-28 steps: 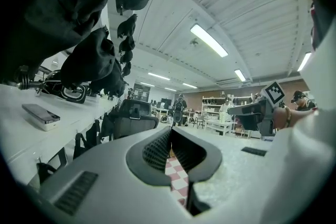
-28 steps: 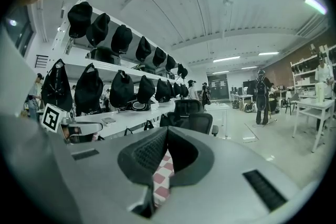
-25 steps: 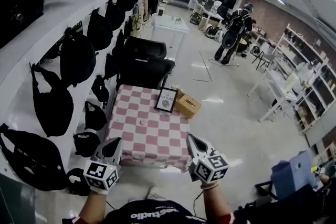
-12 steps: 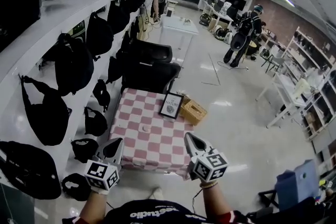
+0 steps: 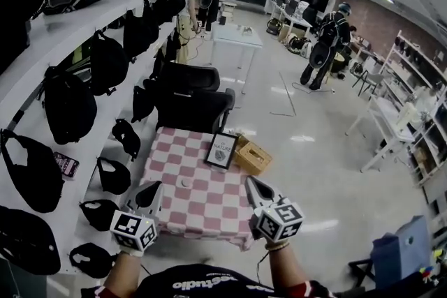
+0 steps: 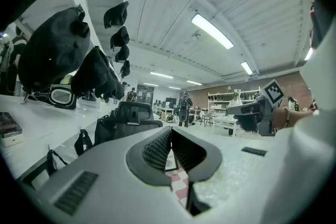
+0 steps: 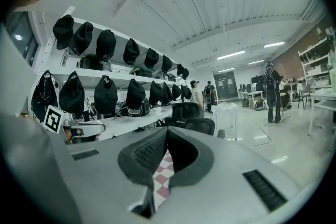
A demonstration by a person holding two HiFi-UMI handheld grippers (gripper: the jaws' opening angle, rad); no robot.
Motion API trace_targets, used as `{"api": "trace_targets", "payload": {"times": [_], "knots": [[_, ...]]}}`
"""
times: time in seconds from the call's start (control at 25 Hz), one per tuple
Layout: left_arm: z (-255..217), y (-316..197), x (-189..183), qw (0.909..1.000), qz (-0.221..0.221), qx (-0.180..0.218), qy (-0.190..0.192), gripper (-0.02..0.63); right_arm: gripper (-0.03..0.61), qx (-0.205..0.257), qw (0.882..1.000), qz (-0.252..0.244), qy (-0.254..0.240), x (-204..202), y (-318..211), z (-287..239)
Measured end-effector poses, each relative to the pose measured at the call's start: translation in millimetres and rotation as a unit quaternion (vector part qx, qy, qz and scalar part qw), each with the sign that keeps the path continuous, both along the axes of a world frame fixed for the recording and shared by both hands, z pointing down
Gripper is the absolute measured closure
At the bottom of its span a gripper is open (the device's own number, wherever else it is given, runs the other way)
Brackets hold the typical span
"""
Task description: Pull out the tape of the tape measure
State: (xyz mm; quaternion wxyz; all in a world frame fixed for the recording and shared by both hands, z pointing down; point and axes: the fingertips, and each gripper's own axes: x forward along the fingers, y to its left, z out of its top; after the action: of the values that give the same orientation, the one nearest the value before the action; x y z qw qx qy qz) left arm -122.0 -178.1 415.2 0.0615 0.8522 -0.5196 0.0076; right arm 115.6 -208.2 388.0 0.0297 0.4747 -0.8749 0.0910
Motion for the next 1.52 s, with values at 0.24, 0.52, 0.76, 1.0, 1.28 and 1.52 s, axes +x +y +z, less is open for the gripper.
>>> {"api": "trace_targets", "payload": {"times": [0.24, 0.52, 0.76, 1.0, 1.28, 1.52], "knots": [[-3.0, -25.9, 23.8, 0.9999, -0.004, 0.003, -0.010, 0.607, 0.580, 0.000, 1.000, -0.015, -0.014, 15.9, -23.3, -0.7], [-5.3, -45.3, 41.1, 0.9998, -0.001, 0.005, -0.018, 0.607, 0.580, -0.003, 0.999, -0.021, -0.024, 27.0, -44.2, 1.4], [-10.7, -63.1, 33.9, 0.9998, 0.013, 0.007, -0.013, 0.606, 0.580, -0.007, 1.000, -0.013, -0.023, 19.6, -57.3, 0.5], [-14.7, -69.3, 32.0, 0.9990, 0.036, 0.021, -0.019, 0.600, 0.580, -0.007, 1.000, -0.008, -0.013, 8.8, -59.7, -3.8], [-13.0, -69.2, 39.1, 0.9963, 0.075, 0.033, -0.023, 0.457, 0.580, -0.006, 1.000, -0.004, -0.003, 3.0, -53.9, -4.4], [0.7, -78.2, 41.7, 0.9942, 0.099, 0.025, -0.035, 0.388, 0.580, -0.008, 1.000, 0.005, 0.007, 0.0, -53.6, -1.0]]}}
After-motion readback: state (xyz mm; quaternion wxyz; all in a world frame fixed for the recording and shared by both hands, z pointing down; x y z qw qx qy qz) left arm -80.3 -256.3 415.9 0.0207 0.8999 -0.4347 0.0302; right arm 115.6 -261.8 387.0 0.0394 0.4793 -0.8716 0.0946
